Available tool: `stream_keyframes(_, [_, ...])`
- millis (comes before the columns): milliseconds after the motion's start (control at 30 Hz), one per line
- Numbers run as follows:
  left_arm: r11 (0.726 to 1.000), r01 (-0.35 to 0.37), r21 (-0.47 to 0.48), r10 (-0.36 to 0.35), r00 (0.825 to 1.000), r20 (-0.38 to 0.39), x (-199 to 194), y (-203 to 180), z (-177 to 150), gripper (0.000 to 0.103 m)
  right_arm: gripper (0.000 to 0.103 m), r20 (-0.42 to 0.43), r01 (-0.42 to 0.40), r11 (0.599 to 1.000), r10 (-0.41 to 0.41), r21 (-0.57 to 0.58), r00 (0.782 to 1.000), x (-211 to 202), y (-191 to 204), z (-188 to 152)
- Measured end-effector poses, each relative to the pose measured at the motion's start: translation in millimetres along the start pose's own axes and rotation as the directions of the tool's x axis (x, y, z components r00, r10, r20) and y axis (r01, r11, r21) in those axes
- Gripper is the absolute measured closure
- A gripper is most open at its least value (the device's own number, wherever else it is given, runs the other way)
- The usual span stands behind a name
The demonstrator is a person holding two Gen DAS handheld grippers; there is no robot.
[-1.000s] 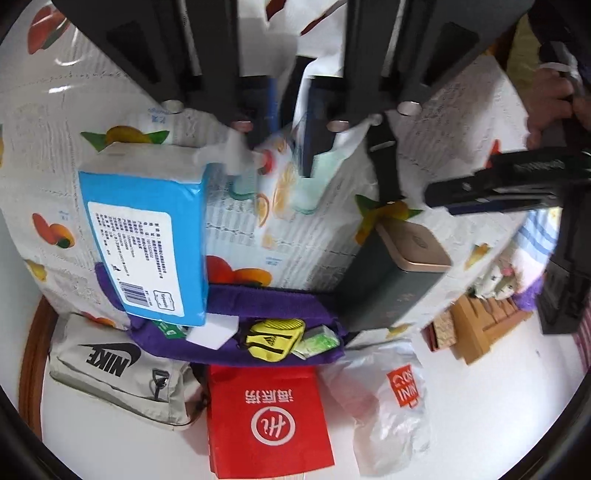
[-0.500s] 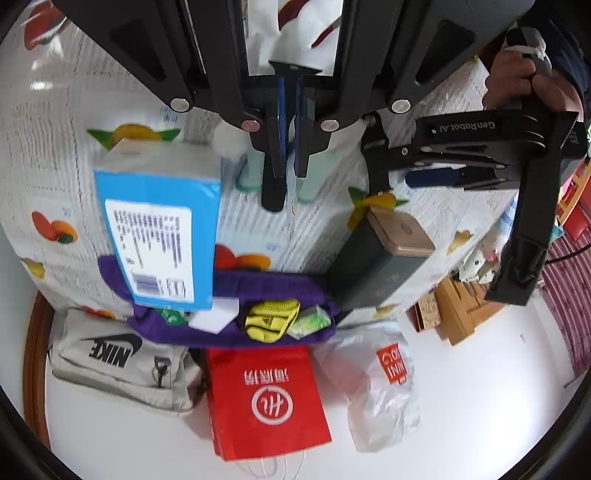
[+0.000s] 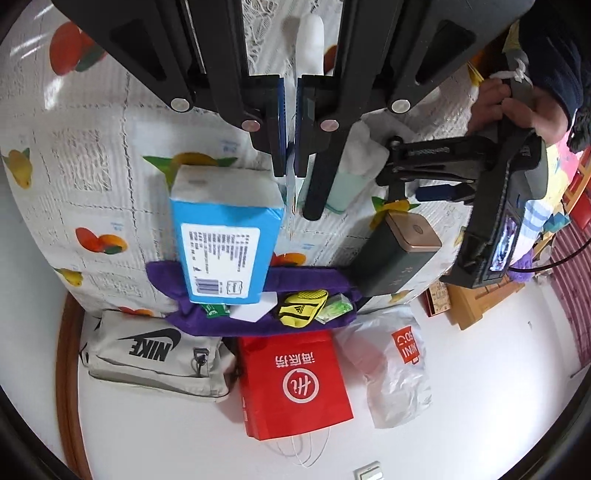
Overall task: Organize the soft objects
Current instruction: 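Grasp the fruit-print packet with the right tool, then grasp the black watch strap with the left tool while the right tool holds the packet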
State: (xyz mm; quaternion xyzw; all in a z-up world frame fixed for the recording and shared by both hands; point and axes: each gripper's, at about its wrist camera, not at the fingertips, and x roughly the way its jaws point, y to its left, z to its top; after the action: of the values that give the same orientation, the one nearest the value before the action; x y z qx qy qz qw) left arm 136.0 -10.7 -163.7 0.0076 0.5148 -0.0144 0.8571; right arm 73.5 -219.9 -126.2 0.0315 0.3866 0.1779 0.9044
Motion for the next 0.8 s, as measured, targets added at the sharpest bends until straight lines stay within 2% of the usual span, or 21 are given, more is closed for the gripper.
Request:
stream_keyframes(200, [0.999,0.038,-0.030,-0.039,0.999,-0.022,-12.3,21.8,-16.5,0.033,0.099,0.000,-0.006,1.000,0.006,0.015,1.000,-1.2,-0.2,-7.4])
stream_keyframes(333, [1.000,0.014,-0.010,-0.014,1.000,-0.002,-14.3,16.8,-24.7,0.034,0.099,-0.001,-0.006,1.000,0.006,0.010,1.000,-2.4,0.9,-9.5])
stream_keyframes(367, [1.000,-0.003,0.014,0.003,1.000,0.006,-14.4,12.6,-26.6,0.041,0.099,-0.002,-0.002,1.000,0.002,0.014,1.000,-3.1,-0.2,-10.1])
stream_keyframes(400, [1.000,0.011,0.028,-0.012,1.000,0.021,-16.3,9.5,-27.9,0.048,0.099,-0.005,0.000,1.000,0.000,0.018,1.000,-3.5,-1.8,-10.8])
stream_keyframes(433, [0.999,0.031,0.027,-0.032,0.999,0.030,-18.1,8.0,-27.5,0.062,0.099,-0.008,0.003,1.000,-0.003,0.020,1.000,-3.7,-3.4,-11.8])
stream_keyframes(467, [0.999,0.042,0.023,-0.043,0.999,0.033,-18.5,7.8,-26.8,0.069,0.099,-0.010,0.007,1.000,-0.007,0.020,1.000,-4.1,-4.3,-12.5])
stream_keyframes(567, [0.998,0.066,0.011,-0.066,0.997,0.034,-19.3,13.5,-24.9,0.075,0.099,-0.016,0.020,0.999,-0.020,0.032,1.000,-5.0,-8.8,-16.1])
stream_keyframes(800, [0.991,0.121,-0.053,-0.122,0.992,-0.013,-24.6,30.5,-31.1,0.076,0.099,-0.033,0.018,0.999,-0.017,0.041,0.999,-3.3,-11.0,-22.6])
